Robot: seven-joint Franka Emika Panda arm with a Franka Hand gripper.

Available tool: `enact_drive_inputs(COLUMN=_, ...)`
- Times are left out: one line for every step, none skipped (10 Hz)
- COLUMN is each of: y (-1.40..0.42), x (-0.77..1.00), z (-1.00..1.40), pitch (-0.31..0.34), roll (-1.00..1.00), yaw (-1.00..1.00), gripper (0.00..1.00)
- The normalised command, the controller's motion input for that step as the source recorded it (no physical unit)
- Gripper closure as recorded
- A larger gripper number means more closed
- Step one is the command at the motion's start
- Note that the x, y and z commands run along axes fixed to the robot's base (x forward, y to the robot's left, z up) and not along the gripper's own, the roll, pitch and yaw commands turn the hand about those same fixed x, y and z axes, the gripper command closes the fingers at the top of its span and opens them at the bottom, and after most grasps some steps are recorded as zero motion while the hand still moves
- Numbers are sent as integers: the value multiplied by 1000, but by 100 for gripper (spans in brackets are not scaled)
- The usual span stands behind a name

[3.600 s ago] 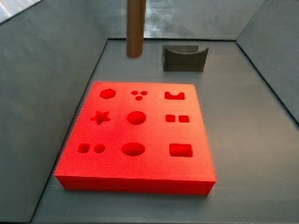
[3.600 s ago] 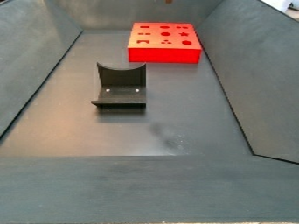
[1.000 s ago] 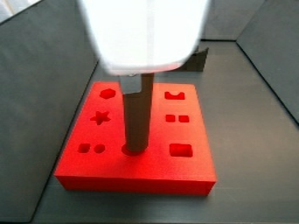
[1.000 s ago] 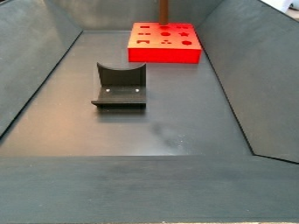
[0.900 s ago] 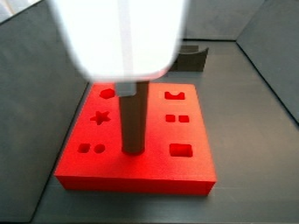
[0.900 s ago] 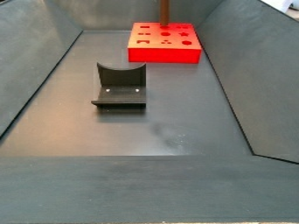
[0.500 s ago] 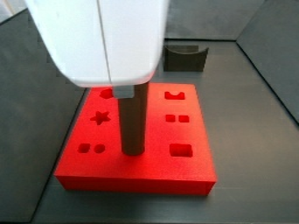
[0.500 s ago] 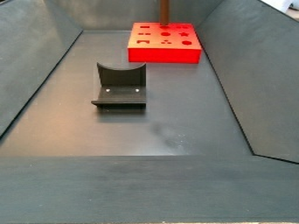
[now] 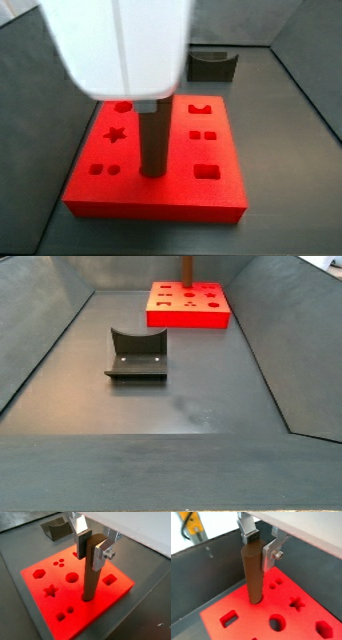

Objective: Pick up the oval object. Move up. Place the oval object on the fixture. Regrasp the oval object. Move to above the board. Insert the oval object.
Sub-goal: Insert the oval object.

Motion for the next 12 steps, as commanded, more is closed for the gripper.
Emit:
enact_drive_inputs(y=0, x=0, z=-23, pitch=0, roll=1, yaw=0, gripper=100)
enact_drive_inputs(y=-11, x=0, z=-97, pitch=0, roll=34, yaw=-34, gripper=100)
enact_drive_inputs(y=-54, x=89, z=0, pitch=14, roll=0, yaw=-69, gripper=100)
enact_drive_inputs(y=0, x=0, z=-29, pitch=0, roll=10, yaw=0, gripper=100)
enact_drive_inputs(y=0, x=0, z=-200, pitch=0, roll=89, yaw=0, gripper=100)
enact_drive_inputs(y=0, x=0, z=-191, pitch=3, roll=84, yaw=0, gripper=100)
enact_drive_inputs(y=0, x=0, z=-17, pitch=0, roll=0, yaw=0, gripper=100)
enact_drive_inputs(y=-3, x=149, z=-146, pitch=13, roll=11, yaw=-34, gripper=100)
enact_drive_inputs(y=0, x=140, z=-180, pitch=27, roll=86, yaw=0, gripper=100)
enact_drive_inputs(y=0, x=0, z=-134, pitch=1, roll=156, yaw=0, gripper=100)
enact_drive_inputs(y=0, x=0, z=-426, pitch=0, roll=313, yaw=0, gripper=100)
enact_drive_inputs(y=0, x=0, z=-614, pitch=0, roll=357, yaw=0, gripper=100)
